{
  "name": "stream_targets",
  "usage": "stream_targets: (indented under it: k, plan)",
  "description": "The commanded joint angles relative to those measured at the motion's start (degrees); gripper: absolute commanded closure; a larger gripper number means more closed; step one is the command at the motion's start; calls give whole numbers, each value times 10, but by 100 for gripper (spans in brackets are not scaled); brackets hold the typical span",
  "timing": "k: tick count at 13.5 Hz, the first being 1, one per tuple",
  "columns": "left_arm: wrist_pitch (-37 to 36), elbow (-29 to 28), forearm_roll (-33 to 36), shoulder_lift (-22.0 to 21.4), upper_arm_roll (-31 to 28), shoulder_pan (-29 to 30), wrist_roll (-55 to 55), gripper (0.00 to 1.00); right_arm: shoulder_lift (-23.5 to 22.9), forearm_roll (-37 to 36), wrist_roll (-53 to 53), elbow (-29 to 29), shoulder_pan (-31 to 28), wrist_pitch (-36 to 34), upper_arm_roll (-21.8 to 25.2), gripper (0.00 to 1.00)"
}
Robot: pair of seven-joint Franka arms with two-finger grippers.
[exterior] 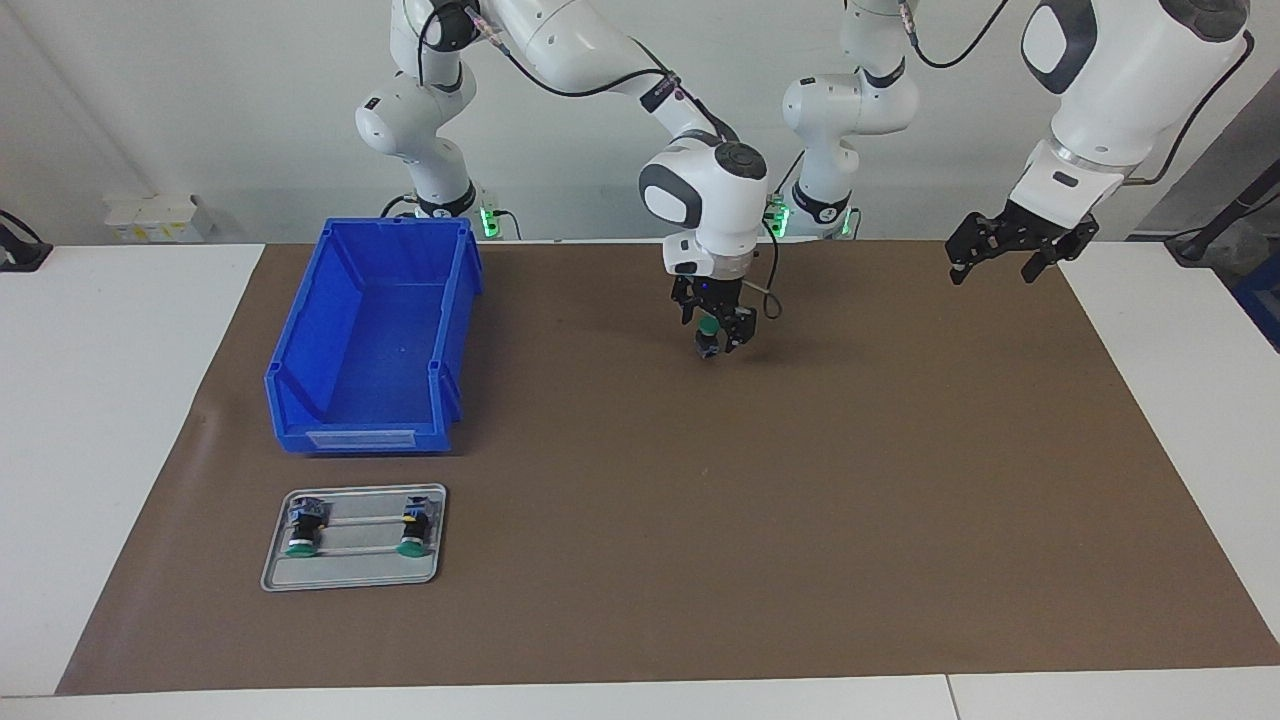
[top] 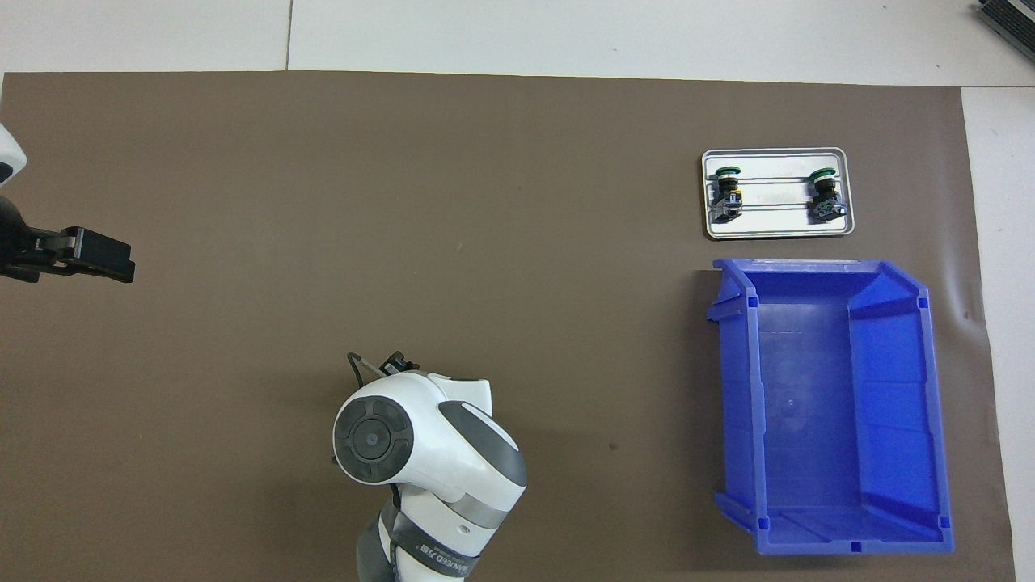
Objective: Place and press button with both arms
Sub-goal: 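Lower the right gripper and grasp the green button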
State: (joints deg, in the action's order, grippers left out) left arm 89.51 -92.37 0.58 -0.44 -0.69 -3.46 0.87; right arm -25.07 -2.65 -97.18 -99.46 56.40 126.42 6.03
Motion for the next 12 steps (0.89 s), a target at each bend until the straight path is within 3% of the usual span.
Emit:
stream_targets:
  k: [1, 4, 8, 9, 10, 11, 12]
  plan:
    - [15, -22, 1, -17, 2, 3, 8, 0, 28, -2, -14, -53, 9, 26, 1, 0]
    - [15, -22, 1, -17, 2, 3, 8, 0, 35, -2, -34, -92, 12, 80, 1, 0]
    - [15, -22, 1, -17, 2, 4, 7, 0, 33, -2, -37, -92, 15, 87, 1, 3]
    - [15, -22, 1, -17, 2, 3, 8, 0, 33, -2, -37, -92, 14, 87, 1, 16]
    - [15, -22, 1, -17, 2, 3, 8, 0, 33, -2, -36, -92, 14, 87, 1, 38]
    - [15, -22, 1, -17, 2, 3, 8, 0, 33, -2, -35, -92, 14, 87, 1, 82]
    - [15, -22, 1, -17, 2, 4, 8, 0, 32, 1, -40, -90, 13, 86, 1, 100]
